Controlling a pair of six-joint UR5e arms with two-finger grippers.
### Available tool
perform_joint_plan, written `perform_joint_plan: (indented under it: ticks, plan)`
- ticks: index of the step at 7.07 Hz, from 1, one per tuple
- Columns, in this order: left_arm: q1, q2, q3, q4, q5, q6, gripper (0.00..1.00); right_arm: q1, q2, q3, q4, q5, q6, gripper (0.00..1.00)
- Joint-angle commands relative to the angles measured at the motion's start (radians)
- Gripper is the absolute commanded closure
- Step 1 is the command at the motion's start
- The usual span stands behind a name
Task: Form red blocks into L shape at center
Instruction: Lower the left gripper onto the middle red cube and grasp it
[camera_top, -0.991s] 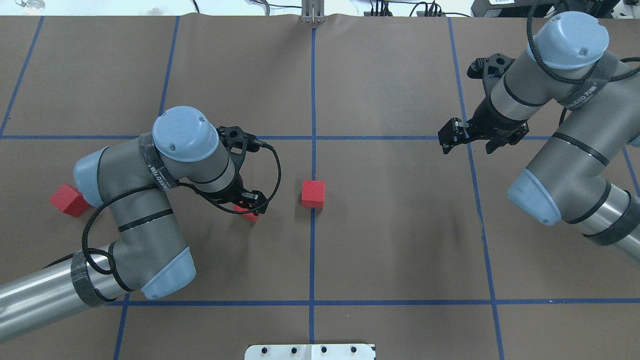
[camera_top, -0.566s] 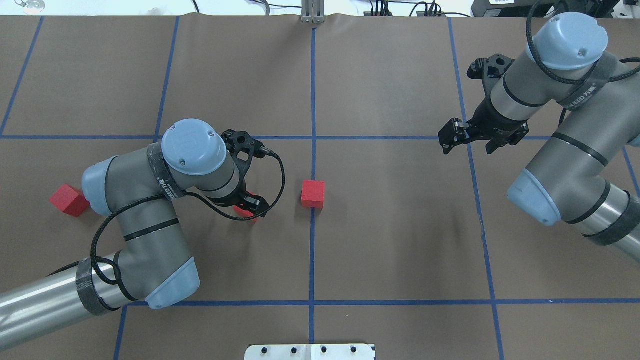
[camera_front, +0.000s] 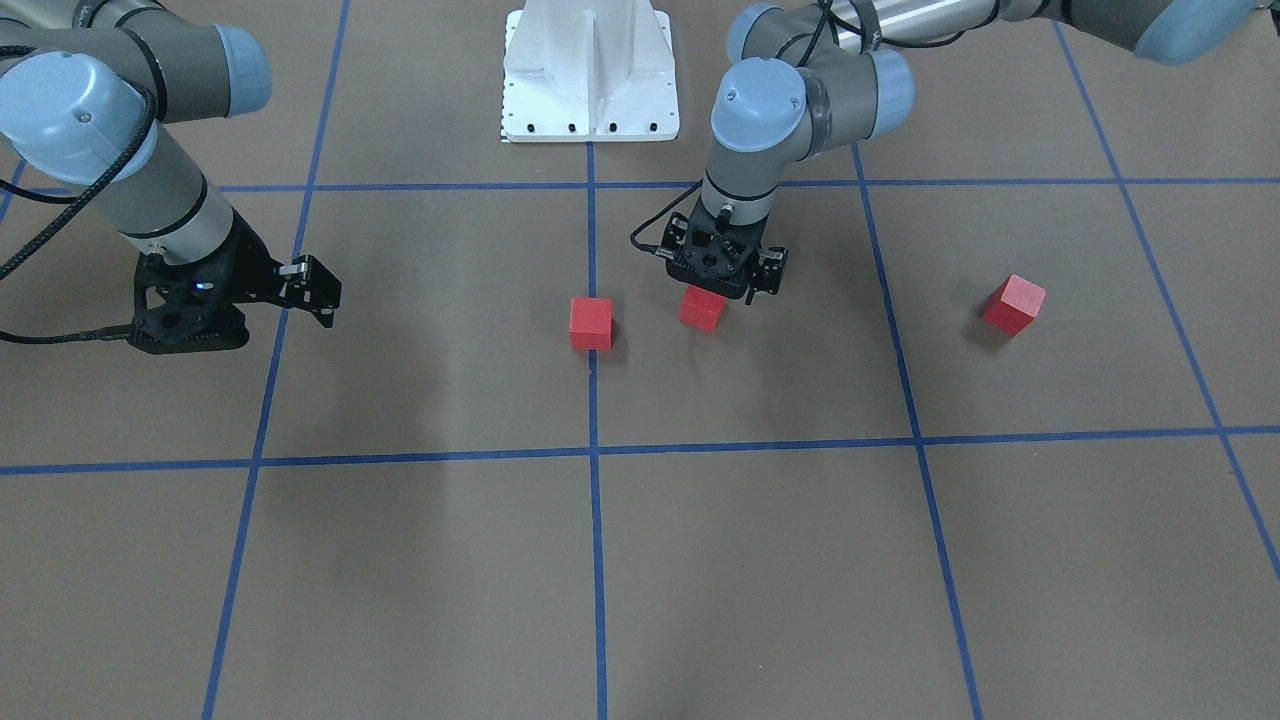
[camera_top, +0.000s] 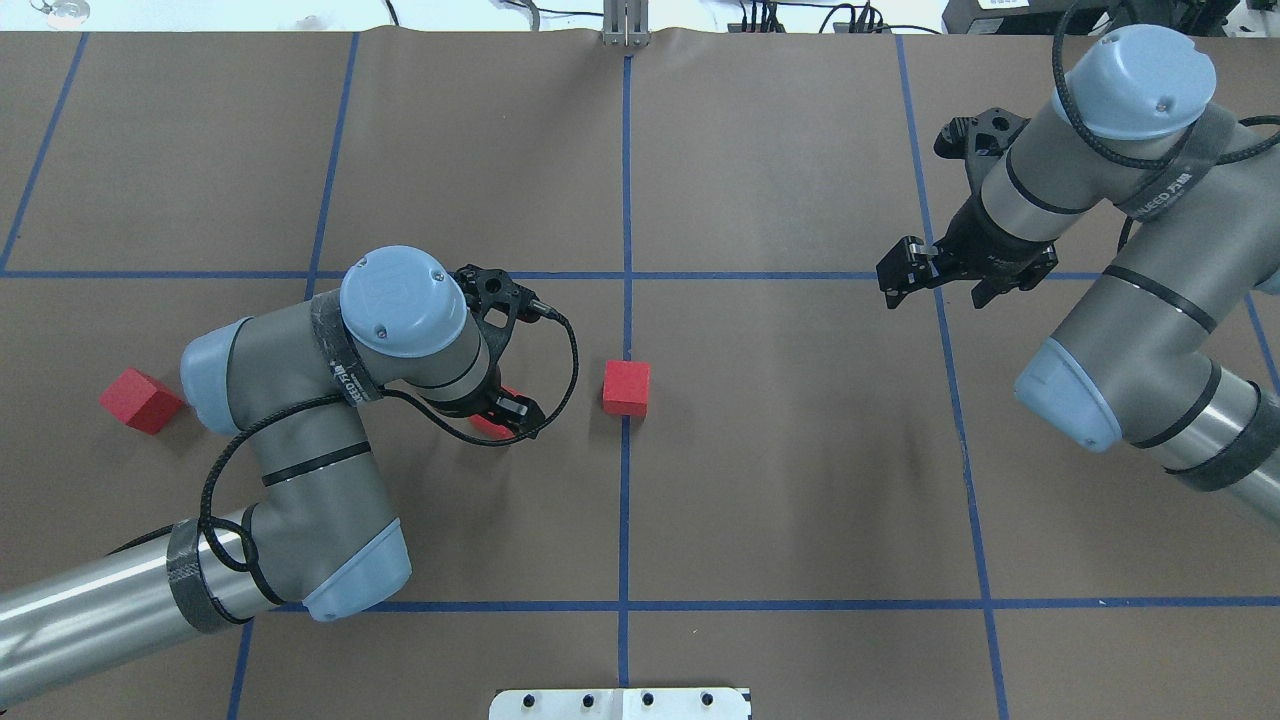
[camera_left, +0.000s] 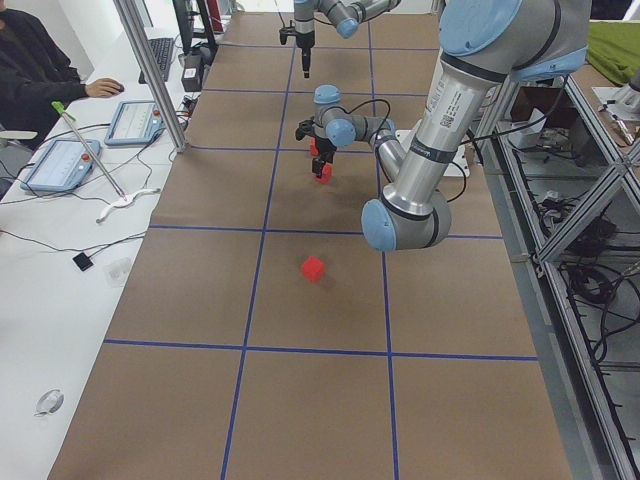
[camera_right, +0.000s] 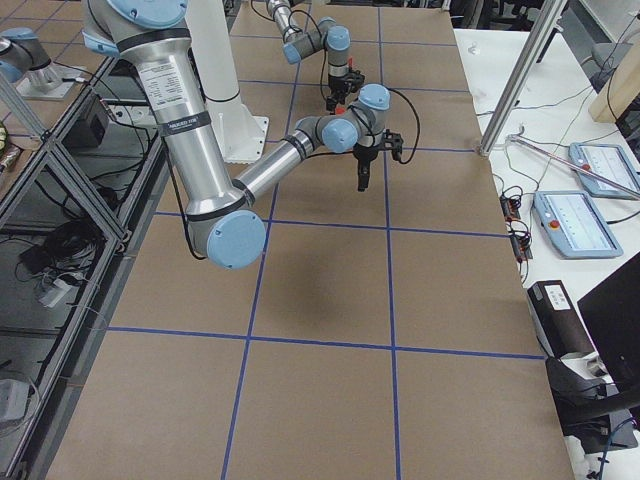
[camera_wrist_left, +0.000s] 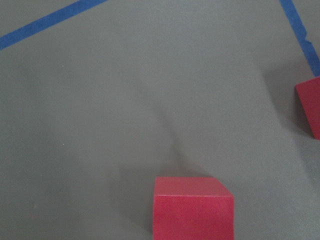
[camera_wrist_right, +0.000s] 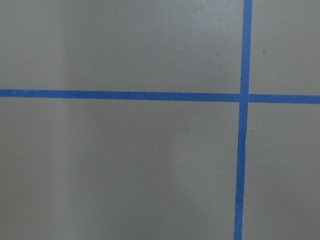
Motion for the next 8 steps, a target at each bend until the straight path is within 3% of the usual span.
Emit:
perform_joint_plan:
  ticks: [1,5,6,7,8]
  plan:
    - [0.001,-0.042,0.045,-0.001,0.000,0.000,0.05,0.000,0.000,0.000,0.000,0.000,0.000,0.00]
    - [-0.001,-0.041,0.048,-0.001,0.002,0.002,0.14,0.000,-0.002,0.000,0.000,-0.002,0.000,0.00]
    - [-0.001,-0.041,0.051,-0.001,0.002,0.002,0.20,0.000,-0.003,0.000,0.000,-0.002,0.000,0.00]
    - [-0.003,-0.041,0.051,-0.001,0.002,0.000,0.49,0.000,-0.005,0.000,0.000,-0.002,0.000,0.00]
    - [-0.004,-0.041,0.046,0.001,0.002,-0.001,0.85,0.000,-0.005,0.000,0.000,-0.002,0.000,0.00]
